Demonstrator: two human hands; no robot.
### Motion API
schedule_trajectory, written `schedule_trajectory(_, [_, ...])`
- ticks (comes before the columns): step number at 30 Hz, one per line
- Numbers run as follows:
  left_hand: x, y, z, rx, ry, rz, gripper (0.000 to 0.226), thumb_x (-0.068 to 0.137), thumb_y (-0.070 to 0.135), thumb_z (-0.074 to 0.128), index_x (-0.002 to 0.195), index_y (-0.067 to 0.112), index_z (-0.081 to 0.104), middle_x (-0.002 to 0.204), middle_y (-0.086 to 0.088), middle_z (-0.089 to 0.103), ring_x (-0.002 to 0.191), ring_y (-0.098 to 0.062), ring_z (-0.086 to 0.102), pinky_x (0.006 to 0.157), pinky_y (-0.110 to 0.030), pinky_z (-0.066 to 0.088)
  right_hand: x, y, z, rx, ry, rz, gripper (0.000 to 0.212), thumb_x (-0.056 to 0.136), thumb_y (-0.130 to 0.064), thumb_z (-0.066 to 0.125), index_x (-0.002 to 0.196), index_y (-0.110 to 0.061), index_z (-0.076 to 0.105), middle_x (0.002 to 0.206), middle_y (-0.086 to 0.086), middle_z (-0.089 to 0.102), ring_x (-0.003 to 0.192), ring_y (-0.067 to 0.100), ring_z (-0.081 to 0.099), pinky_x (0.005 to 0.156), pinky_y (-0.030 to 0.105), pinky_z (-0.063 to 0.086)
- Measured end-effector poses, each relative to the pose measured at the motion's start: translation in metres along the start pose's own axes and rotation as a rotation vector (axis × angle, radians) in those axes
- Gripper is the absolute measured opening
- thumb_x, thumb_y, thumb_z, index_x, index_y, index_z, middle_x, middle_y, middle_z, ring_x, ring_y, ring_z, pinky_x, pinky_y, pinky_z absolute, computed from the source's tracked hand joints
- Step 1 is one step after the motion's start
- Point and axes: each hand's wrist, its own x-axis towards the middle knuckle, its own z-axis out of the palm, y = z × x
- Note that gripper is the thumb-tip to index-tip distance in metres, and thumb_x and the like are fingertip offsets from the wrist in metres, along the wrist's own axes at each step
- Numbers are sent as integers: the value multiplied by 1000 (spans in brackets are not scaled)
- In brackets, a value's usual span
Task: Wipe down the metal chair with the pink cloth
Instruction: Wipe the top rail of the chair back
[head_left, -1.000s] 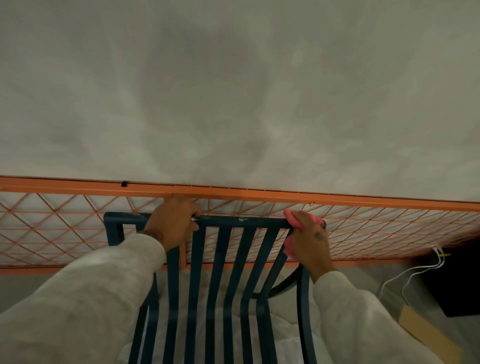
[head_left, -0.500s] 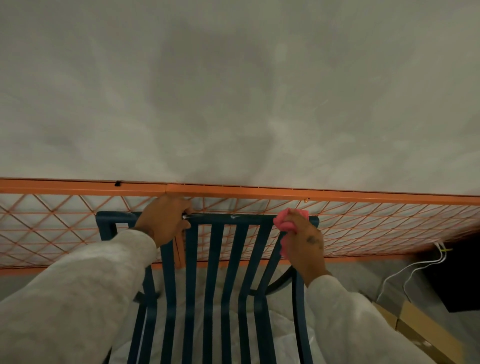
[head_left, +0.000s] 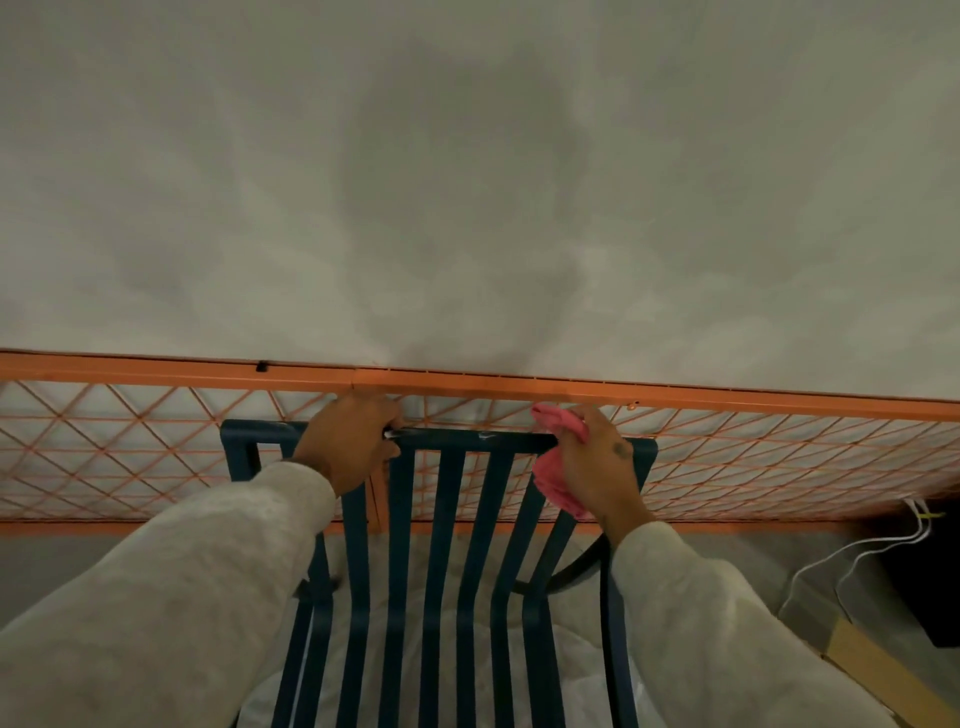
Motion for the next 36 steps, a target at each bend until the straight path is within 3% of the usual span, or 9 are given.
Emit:
schedule_trajectory(4, [1, 2, -3, 8, -19, 3, 17, 83, 25, 70, 98, 21, 66, 104, -1, 65, 91, -18, 59, 80, -30, 50, -6, -17, 40, -69, -110, -85, 16, 102, -30, 46, 118, -24, 44, 87, -2, 59, 57, 7, 62, 45, 11, 45])
schedule_trajectory(8, [1, 2, -3, 11, -13, 3, 17, 82, 25, 72, 98, 21, 66, 104, -1, 66, 90, -20, 60, 80, -32, 51, -22, -10, 53, -241, -287, -219, 26, 100, -7, 42, 109, -30, 50, 105, -1, 59, 85, 15, 64, 66, 16, 55])
schedule_trajectory(15, [4, 0, -1, -9, -6, 2, 18, 81, 25, 72, 97, 20, 67, 103, 0, 65, 89, -18, 58, 74, -26, 43, -7, 38, -13, -340, -115, -322, 30, 97, 2, 48, 102, -22, 66, 111, -9, 65, 98, 1, 64, 92, 13, 50])
schedule_trajectory(20, [2, 0, 0, -17, -1, -5, 17, 82, 26, 71, 98, 21, 66, 102, 2, 64, 88, -15, 57, 77, -27, 46, -22, 21, 49, -350, -139, -327, 27, 98, -7, 50, 117, -19, 63, 123, -10, 55, 104, 3, 53, 96, 10, 45])
schedule_trajectory(23, [2, 3, -1, -14, 5, -12, 17, 81, 24, 72, 97, 20, 66, 103, 1, 65, 89, -17, 59, 80, -31, 50, -27, -1, 80, -246, -225, -201, 32, 97, -9, 52, 127, -16, 58, 128, -7, 55, 95, 5, 59, 85, 19, 55])
schedule_trajectory(26, [2, 4, -1, -8, -4, -15, 17, 81, 24, 72, 97, 20, 66, 104, 1, 65, 91, -17, 59, 80, -30, 48, -18, 4, 65, -250, -274, -233, 31, 98, -9, 50, 125, -20, 62, 134, -8, 54, 89, 0, 56, 71, 1, 48])
schedule_trajectory(29, [2, 2, 1, -3, 6, -13, 18, 82, 24, 71, 98, 21, 66, 106, 1, 65, 92, -17, 58, 79, -30, 47, -11, 30, 20, -301, -265, -268, 31, 97, -7, 50, 118, -23, 65, 128, -7, 60, 107, 8, 60, 95, 26, 53])
schedule_trajectory(31, [1, 2, 1, 1, 9, -14, 19, 82, 25, 72, 100, 22, 66, 107, 1, 64, 93, -17, 57, 81, -31, 47, -9, 46, -13, -229, -174, -179, 30, 96, -3, 50, 106, -26, 66, 111, -5, 67, 97, 11, 66, 89, 34, 56])
schedule_trajectory(36, [1, 2, 2, 4, 3, -23, 20, 82, 24, 72, 100, 21, 66, 106, 1, 65, 93, -18, 58, 81, -32, 49, -8, 43, -39, 28, 82, 120, 31, 94, -2, 48, 100, -25, 69, 99, -6, 65, 80, 4, 61, 69, 11, 50])
